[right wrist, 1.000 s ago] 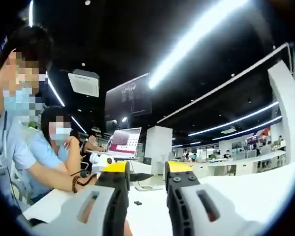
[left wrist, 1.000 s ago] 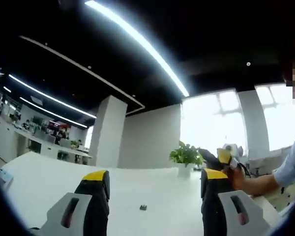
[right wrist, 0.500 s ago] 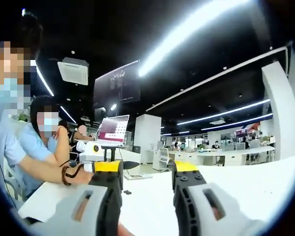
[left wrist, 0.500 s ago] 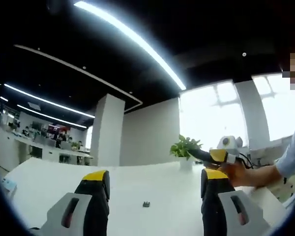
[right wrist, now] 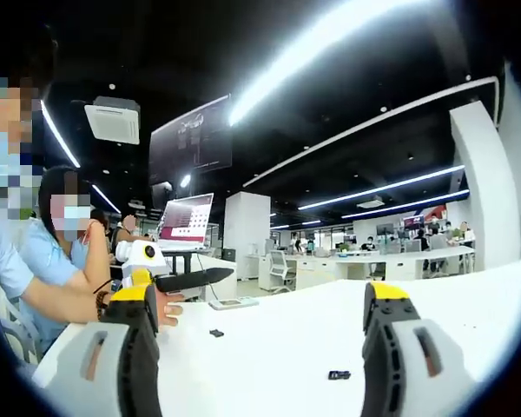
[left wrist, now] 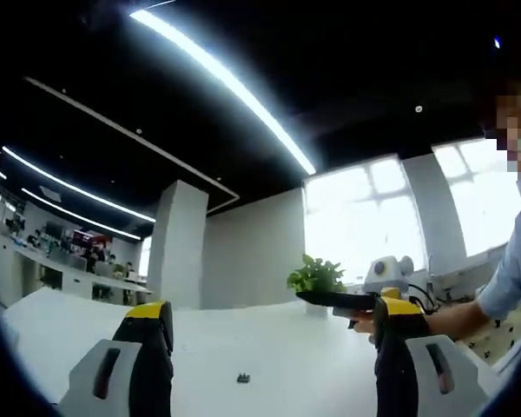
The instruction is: Snap the two parts of the plastic buckle together until the buckle closes and remains connected.
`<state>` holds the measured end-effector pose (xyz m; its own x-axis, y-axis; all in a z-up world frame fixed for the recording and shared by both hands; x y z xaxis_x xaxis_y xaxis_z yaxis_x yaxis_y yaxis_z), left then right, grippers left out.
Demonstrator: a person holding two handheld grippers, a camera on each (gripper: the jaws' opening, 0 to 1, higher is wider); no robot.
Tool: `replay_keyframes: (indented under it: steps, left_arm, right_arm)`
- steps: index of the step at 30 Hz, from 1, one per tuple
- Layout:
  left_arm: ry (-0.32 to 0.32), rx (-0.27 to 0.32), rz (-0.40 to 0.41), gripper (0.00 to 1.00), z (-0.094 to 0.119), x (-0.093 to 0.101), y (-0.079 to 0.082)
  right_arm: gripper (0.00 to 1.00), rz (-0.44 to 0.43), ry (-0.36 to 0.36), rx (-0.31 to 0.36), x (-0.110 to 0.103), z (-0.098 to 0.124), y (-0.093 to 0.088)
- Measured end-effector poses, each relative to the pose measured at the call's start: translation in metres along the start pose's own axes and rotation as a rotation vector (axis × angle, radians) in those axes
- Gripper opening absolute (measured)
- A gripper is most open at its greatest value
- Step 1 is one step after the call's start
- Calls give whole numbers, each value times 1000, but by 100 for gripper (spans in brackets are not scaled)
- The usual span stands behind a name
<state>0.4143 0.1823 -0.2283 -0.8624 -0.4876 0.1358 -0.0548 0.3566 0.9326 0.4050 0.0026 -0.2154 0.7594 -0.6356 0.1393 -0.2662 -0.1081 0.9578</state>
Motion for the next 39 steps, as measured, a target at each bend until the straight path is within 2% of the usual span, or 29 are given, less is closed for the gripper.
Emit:
replay_keyframes:
  steps: [10, 30, 37, 39]
  left_arm:
    - [7, 21, 21, 99, 1, -4, 3]
    - [24, -15, -8, 95, 1, -7, -1]
    - [49, -20, -14, 96, 3, -12, -1]
    - [85, -21, -54, 96, 5, -16, 0]
  right_arm:
    - [100, -4, 0, -7, 1, 0, -1]
    - [100, -55, -6, 3, 4, 1, -1]
    - [100, -55, -3, -5, 4, 0, -4]
    - [100, -61, 0, -5, 3, -1, -4]
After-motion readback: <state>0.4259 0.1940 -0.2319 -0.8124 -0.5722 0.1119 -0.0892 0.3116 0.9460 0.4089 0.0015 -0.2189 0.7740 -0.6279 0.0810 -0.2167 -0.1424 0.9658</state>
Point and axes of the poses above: the point that each gripper's makers call its tool centre point, and the gripper's own axes: z roughly backward along the fingers, x roughly to its right, y roughly out of its top, the point moved 4 cm from there along z, roughly backward along the fingers, and after that the axes turned 4 degrees about z, right-handed, at the moved point
